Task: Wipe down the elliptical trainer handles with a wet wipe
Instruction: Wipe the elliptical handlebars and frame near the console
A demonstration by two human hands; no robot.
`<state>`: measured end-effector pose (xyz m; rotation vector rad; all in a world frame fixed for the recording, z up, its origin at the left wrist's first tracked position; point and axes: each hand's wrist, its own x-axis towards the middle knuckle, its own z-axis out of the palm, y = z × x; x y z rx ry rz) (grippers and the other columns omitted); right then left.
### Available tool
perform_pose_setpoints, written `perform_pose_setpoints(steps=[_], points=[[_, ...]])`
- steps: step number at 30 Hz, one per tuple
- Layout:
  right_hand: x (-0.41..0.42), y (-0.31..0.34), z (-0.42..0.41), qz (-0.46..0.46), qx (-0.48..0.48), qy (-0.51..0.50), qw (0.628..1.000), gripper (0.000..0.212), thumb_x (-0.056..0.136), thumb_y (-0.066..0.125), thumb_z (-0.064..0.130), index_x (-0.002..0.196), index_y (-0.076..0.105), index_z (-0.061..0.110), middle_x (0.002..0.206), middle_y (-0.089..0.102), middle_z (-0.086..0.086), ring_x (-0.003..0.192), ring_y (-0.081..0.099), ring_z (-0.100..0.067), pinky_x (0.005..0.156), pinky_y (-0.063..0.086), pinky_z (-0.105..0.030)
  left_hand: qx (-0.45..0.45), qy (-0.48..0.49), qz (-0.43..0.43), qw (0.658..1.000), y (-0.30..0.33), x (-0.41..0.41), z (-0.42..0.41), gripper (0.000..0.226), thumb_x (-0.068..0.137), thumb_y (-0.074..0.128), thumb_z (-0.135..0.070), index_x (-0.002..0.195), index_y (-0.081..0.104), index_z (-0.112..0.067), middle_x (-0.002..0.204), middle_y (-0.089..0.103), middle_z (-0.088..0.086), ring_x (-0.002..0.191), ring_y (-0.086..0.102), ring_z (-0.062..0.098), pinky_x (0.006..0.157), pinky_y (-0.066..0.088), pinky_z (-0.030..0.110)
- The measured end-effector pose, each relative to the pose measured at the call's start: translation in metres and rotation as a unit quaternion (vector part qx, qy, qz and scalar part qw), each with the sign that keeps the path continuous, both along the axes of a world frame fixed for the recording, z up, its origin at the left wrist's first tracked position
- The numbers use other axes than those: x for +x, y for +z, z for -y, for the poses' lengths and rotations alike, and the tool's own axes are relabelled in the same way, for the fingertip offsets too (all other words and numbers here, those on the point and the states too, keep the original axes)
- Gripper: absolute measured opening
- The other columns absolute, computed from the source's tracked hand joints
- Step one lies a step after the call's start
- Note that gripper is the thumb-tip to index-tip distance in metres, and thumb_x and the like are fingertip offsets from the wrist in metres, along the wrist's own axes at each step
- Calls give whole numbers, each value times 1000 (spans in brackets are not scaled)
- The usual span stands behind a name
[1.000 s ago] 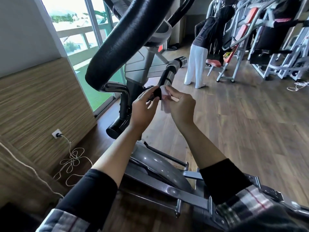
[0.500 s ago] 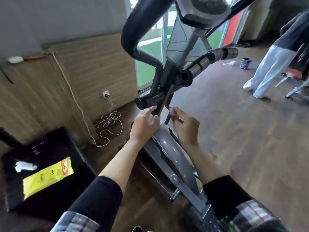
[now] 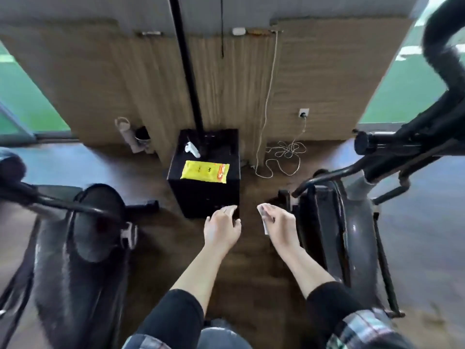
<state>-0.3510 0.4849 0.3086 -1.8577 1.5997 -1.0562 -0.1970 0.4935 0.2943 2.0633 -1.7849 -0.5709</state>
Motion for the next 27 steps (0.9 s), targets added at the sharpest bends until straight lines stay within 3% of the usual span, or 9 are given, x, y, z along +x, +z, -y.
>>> perform_pose_setpoints(steps=[2,4,7,9,12,14,22,25,27], points=[[32,-5,4,-19,-4,52,998,48,92,53,3,61,38,37,52,35,20,56,47,10,62,32,-2,21,45,14,999,-6,32,-9,46,95,51,-31,140,47,-25,144,48,-11,133,43,11,114,30,39],[65,-10,11,-22,14,90,996,52,91,53,2,63,33,41,52,34,20,54,45,8,65,33,-6,39,92,20,995,-11,65,-16,46,96,49,-32,141,45,-26,146,46,-11,135,40,11,115,26,39],[115,-16,21,-37,39,133,990,39,86,52,-5,68,44,29,52,37,19,53,45,4,70,39,-11,53,152,23,987,-12,113,-28,46,96,49,-32,141,44,-27,147,44,-11,136,39,11,116,26,40],[149,-19,23,-41,54,165,984,36,84,49,-9,67,44,22,53,39,14,53,45,2,63,36,-8,63,183,28,981,-11,143,-38,46,96,49,-31,142,44,-27,147,44,-12,136,39,12,116,25,41],[198,-22,21,-44,55,223,972,27,73,42,-15,65,41,11,60,42,0,53,33,-7,54,32,-22,57,237,30,970,-9,184,-54,46,95,50,-32,141,45,-27,145,46,-11,134,42,12,114,28,44],[227,-24,19,-44,46,260,963,27,72,42,-15,64,41,10,61,43,0,54,32,-8,53,31,-24,58,275,30,959,-5,207,-65,46,95,51,-33,141,45,-27,145,47,-10,134,43,13,113,30,44],[337,14,10,26,-6,387,922,33,90,59,3,64,50,22,58,47,23,55,47,8,62,37,-7,3,435,41,899,27,287,-106,44,94,54,-33,137,51,-27,141,52,-7,129,49,16,110,37,43],[377,32,7,55,-15,440,896,27,91,60,5,67,59,18,60,48,25,60,48,11,65,36,-4,-15,486,53,872,41,316,-118,44,93,55,-33,137,50,-26,141,52,-5,129,49,17,110,37,43],[403,44,8,72,-18,476,877,19,90,61,5,74,65,13,70,60,17,67,53,7,67,41,-7,-30,514,58,856,52,334,-124,44,93,54,-32,136,50,-25,140,53,-3,128,50,19,109,38,42]])
